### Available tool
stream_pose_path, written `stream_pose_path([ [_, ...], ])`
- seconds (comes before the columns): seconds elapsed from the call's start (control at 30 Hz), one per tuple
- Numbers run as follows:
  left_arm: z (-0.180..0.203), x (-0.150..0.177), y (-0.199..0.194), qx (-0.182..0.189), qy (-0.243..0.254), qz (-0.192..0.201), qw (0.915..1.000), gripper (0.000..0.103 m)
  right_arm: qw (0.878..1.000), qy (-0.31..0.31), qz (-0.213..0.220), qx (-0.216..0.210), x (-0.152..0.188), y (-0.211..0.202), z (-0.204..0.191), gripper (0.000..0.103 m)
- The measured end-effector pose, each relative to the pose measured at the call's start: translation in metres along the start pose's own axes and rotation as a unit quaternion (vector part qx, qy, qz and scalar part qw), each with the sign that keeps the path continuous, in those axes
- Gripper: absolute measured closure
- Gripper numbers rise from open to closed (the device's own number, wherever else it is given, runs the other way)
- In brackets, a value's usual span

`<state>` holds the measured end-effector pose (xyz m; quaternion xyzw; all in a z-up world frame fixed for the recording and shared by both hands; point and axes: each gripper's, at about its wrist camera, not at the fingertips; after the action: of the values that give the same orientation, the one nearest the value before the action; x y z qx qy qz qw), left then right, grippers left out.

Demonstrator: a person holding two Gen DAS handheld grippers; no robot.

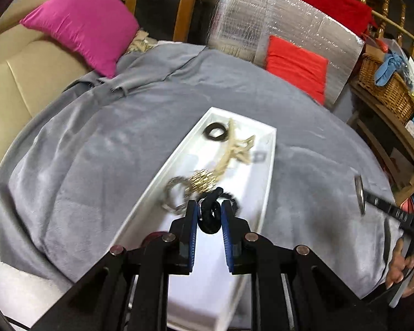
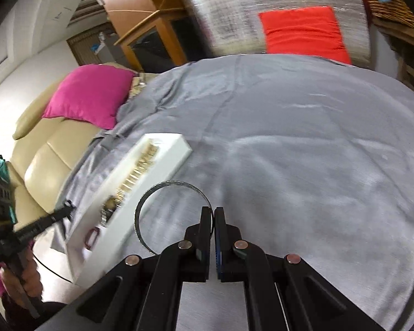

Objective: Organize jewelry
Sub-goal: 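Carry the silver bangle and black hair clip over the white box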

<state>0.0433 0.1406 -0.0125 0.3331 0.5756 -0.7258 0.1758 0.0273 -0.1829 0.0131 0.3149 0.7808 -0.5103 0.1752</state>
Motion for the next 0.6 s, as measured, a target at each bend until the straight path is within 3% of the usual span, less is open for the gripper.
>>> stream_pose_path([
  [0.3, -0.003, 0.014, 0.008, 0.051, 0.021, -0.038, 0.9978, 0.085, 0.998, -0.054, -0.023, -0.016, -0.029, 0.052, -0.091, 0.1],
  [0.6, -0.006, 0.021, 0.017, 0.082, 0.017, -0.076, 0.9936, 0.085, 0.993, -0.083, -0.078, -0.025, -0.026, 0.1, -0.142, 0.1],
])
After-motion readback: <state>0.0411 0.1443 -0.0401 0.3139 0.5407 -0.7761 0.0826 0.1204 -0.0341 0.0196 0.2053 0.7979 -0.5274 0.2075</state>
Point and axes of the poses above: each gripper's, at about its wrist camera, not at the fingertips, and y roughly the way its jaws point, z to its right, x to its underside, and after that the axes turned 8 degrees about y, right-handed
